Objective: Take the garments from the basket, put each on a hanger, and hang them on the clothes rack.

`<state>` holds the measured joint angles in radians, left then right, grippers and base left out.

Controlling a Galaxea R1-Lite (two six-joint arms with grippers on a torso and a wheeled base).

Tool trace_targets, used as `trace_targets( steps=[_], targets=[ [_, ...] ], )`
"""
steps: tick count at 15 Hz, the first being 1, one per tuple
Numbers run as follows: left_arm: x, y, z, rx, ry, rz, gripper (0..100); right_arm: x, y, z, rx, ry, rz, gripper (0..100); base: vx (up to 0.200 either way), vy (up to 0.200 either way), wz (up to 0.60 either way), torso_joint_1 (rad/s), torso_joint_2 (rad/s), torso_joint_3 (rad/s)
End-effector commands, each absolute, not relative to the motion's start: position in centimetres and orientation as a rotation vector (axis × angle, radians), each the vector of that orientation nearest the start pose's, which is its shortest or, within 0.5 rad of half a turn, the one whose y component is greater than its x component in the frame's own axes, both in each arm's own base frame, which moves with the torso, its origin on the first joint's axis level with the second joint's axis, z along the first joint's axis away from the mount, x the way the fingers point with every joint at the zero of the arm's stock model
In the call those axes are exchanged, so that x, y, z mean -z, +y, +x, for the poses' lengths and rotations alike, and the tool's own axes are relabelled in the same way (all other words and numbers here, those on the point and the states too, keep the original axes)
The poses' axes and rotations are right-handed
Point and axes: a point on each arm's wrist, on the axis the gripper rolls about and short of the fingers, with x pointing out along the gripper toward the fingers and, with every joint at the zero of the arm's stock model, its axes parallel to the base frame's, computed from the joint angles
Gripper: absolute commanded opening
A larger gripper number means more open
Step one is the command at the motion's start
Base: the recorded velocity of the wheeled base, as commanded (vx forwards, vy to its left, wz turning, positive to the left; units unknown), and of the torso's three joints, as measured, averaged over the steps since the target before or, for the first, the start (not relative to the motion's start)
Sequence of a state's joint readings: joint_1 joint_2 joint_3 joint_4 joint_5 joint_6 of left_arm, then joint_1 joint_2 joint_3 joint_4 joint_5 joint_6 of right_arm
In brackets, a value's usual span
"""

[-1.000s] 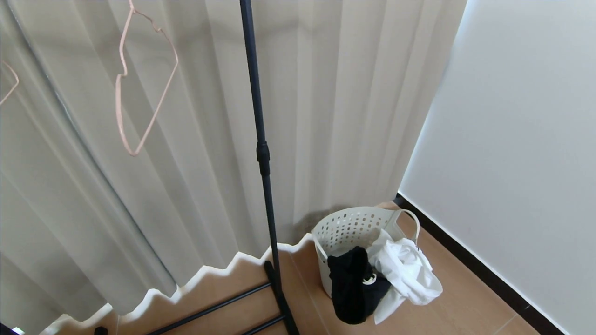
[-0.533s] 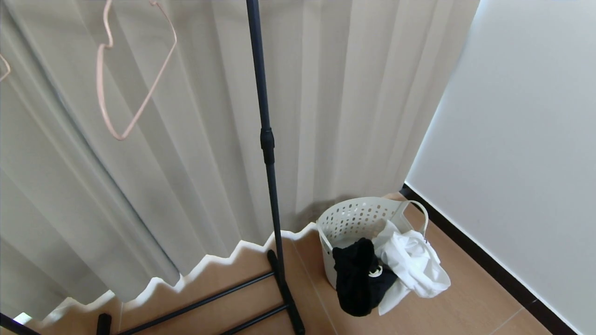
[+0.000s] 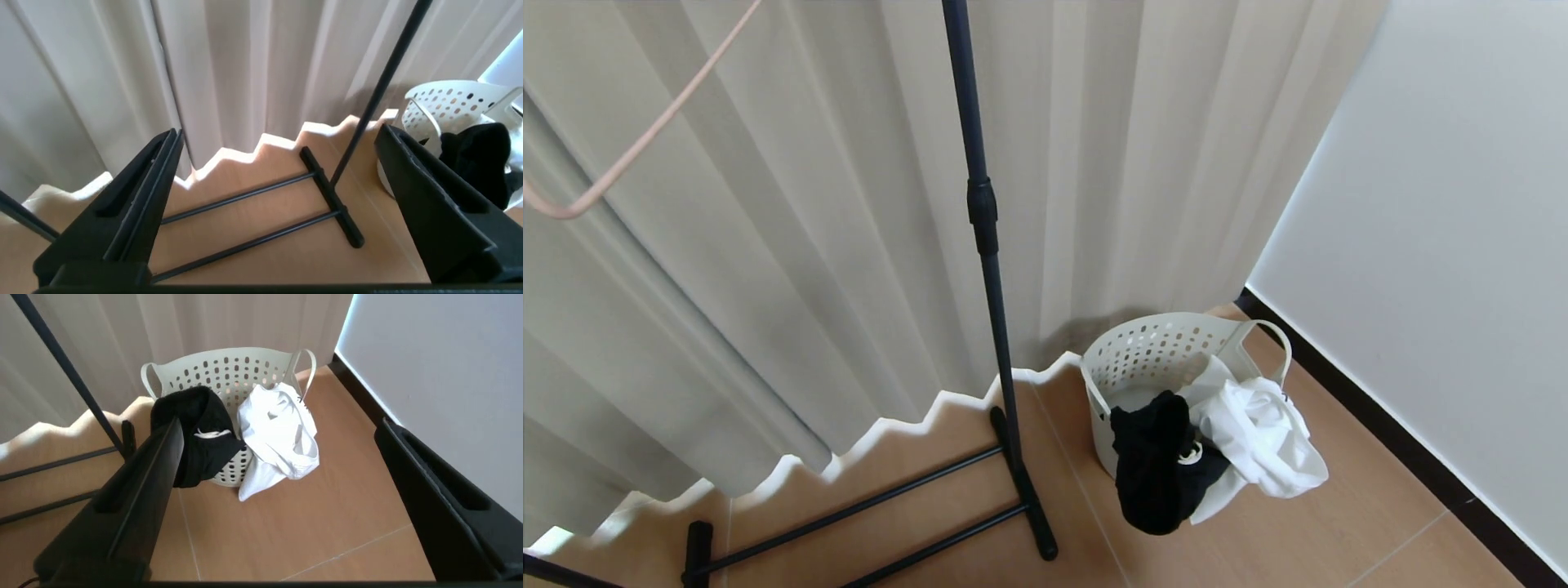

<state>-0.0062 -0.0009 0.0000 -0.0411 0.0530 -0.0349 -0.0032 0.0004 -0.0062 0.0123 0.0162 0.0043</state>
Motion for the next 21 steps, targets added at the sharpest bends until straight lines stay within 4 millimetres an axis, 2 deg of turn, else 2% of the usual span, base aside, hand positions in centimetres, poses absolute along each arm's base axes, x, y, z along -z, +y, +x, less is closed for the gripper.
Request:
trace_targets(
  steps=[1,17,18,19,20,21],
  targets=[
    [-8.0,0.1,-2.3,-0.047,-0.042,-0.037,100,-7.6,0.0,-2.3,-0.014,0.006,0.005,100,0.000,0.000,0.00,0.007,0.00,-0.193],
    [-8.0,0.1,-2.3,-0.051,-0.042,-0.040,100,-7.6,0.0,-2.3,0.017,0.025,0.000,100,0.000,0.000,0.00,0.002,0.00,-0.197],
    [-8.0,0.1,-2.3,-0.053,-0.042,-0.038,100,-7.8,-0.1,-1.9,0.044,0.115,-0.003,100,0.000,0.000,0.00,-0.002,0.01,-0.115],
    [-8.0,0.1,-2.3,-0.053,-0.044,-0.040,100,-7.8,-0.1,-1.8,0.041,0.130,-0.004,100,0.000,0.000,0.00,-0.002,0.01,-0.066],
    [-8.0,0.1,-2.3,-0.051,-0.042,-0.038,100,-8.3,0.0,-0.6,-0.040,0.265,-0.006,100,0.000,0.000,0.00,0.000,0.00,0.000],
    [-8.0,0.1,-2.3,-0.053,-0.044,-0.040,100,-9.5,0.2,0.9,-0.154,0.338,-0.010,100,0.000,0.000,0.00,0.000,0.00,0.000]
  ],
)
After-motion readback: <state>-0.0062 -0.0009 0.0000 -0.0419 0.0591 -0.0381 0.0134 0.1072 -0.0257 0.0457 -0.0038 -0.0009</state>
